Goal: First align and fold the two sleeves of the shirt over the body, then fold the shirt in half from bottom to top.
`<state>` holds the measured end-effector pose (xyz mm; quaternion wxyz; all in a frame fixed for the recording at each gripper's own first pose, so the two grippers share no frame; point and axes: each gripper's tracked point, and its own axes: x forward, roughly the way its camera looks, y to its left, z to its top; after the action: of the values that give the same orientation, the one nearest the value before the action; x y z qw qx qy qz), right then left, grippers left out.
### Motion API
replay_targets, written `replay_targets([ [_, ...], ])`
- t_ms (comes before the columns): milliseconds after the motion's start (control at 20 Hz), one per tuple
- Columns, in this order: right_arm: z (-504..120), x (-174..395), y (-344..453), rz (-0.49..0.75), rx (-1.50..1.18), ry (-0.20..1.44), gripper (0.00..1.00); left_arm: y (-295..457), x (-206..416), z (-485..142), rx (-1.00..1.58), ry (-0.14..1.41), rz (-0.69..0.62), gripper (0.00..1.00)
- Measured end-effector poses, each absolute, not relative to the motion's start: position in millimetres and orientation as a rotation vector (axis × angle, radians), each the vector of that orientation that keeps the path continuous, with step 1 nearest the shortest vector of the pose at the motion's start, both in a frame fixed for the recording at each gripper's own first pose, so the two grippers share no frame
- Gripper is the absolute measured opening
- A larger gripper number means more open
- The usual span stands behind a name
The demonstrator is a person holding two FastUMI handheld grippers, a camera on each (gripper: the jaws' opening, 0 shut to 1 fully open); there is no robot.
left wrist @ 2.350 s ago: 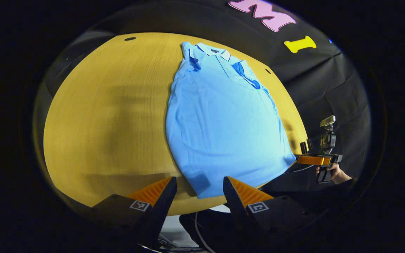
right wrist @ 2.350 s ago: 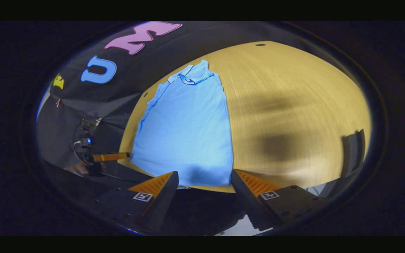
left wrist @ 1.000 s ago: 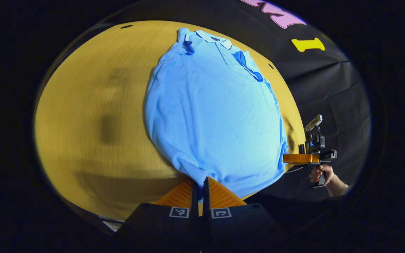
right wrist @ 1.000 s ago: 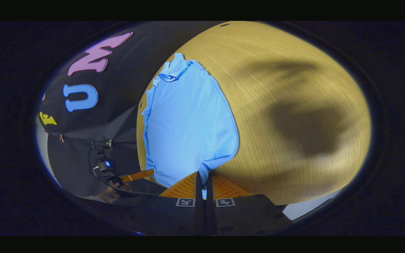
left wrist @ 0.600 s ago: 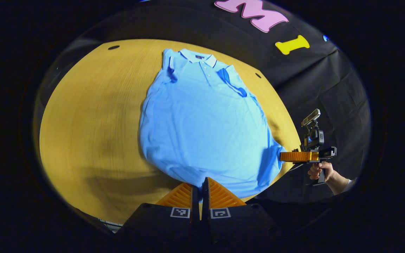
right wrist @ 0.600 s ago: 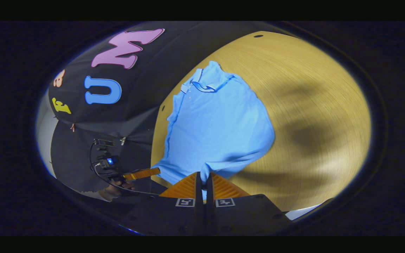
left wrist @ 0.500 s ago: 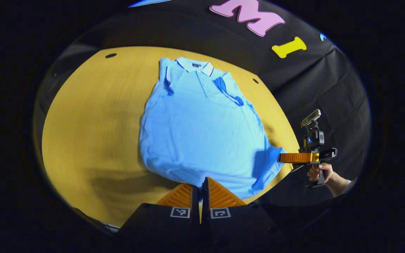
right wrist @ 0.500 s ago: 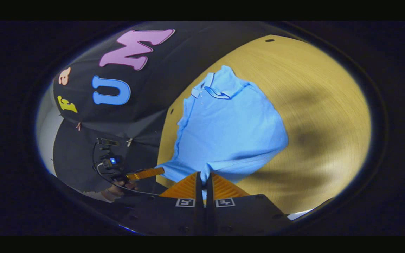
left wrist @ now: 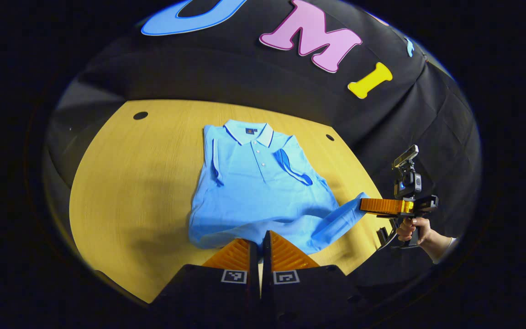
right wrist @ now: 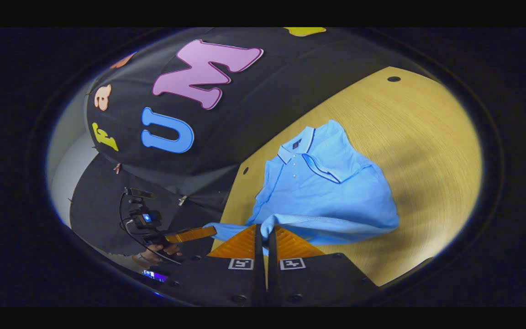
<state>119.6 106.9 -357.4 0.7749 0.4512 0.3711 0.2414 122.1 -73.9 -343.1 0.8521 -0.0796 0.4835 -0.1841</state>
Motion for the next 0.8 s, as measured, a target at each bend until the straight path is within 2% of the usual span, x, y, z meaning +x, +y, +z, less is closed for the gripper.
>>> replay_targets([
  [50,-353.9,129.8,103.4,0.528,0.957,0.785,0.12,-74.7,132.5,-338.5,-0.172,0.998,-0.381,0.07],
  [100,-351.5,141.8,101.1,0.528,0.929,0.768,0.06,-76.0,144.2,-335.8,-0.171,0.978,-0.375,0.07],
  [450,-322.7,248.0,86.6,0.567,0.831,0.629,0.06,-81.4,247.9,-323.1,-0.127,0.869,-0.312,0.07],
  [800,-344.6,403.5,55.1,0.449,0.696,0.487,0.06,-66.5,380.8,-350.6,-0.025,0.796,-0.097,0.06],
])
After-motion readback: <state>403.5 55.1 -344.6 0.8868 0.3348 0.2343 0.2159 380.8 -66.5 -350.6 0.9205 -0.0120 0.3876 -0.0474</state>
